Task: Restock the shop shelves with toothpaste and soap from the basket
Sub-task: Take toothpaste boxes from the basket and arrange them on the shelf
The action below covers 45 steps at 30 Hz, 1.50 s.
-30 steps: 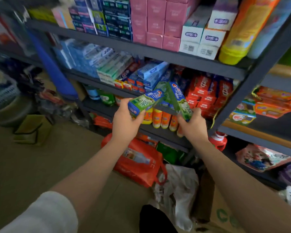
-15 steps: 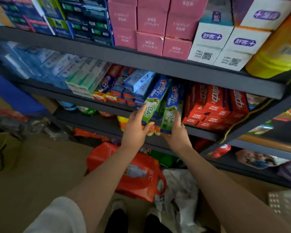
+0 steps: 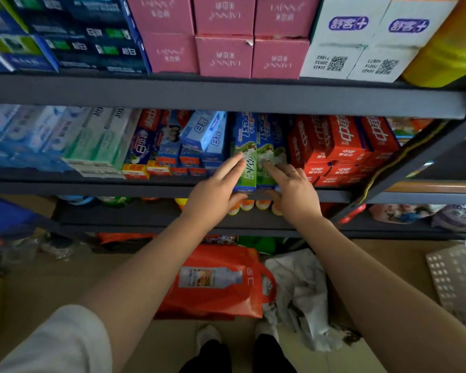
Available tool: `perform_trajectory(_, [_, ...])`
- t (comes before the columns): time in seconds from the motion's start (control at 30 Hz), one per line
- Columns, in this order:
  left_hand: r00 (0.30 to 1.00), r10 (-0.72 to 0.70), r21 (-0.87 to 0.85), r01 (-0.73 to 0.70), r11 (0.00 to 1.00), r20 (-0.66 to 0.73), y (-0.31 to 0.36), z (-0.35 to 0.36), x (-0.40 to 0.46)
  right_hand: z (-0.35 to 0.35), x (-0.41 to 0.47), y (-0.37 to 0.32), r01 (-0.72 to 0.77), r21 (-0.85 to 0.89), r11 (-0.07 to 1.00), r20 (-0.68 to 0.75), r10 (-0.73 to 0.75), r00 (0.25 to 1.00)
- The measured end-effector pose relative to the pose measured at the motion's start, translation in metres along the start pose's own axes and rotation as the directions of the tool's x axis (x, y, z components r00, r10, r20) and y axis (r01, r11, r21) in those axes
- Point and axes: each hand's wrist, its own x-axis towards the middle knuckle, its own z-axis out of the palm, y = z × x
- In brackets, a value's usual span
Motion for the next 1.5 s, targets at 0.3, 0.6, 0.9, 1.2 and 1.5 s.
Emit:
perform_trajectory(0.3, [1.0,0.008,0.087,-0.008,0.996,-0.01,-0.013,-0.001,0.024,0.008,0.006,-0.013,-0.046,-0.037,0.998,-0.079,0.043,0.996])
perform_trajectory(0.6, [0.993,0.114,0.208,-0.109,0.972,-0.009,-0.021,0.001,0.029,0.009,0.003,-0.016,-0.159,0.077,0.984,-0.095,0.166,0.982])
perform_trajectory(0.9, [0.992,0.12,0.296,-0.109,0.949,-0.021,-0.019,-0.001,0.024,0.014,0.006,-0.019,-0.184,0.005,0.983,-0.124,0.183,0.975])
perform_trajectory(1.2, [0.926,0.37,0.037,-0.373,0.927,0.072,0.068,0.012,-0.022,0.01,-0.118,0.045,-0.346,0.171,0.922,-0.05,0.359,0.932])
perform_trajectory(1.5, [0.742,0.516,-0.096,-0.53,0.842,0.429,0.234,0.095,0.001,-0.037,-0.248,0.196,-0.643,0.205,0.738,-0.054,0.664,0.746])
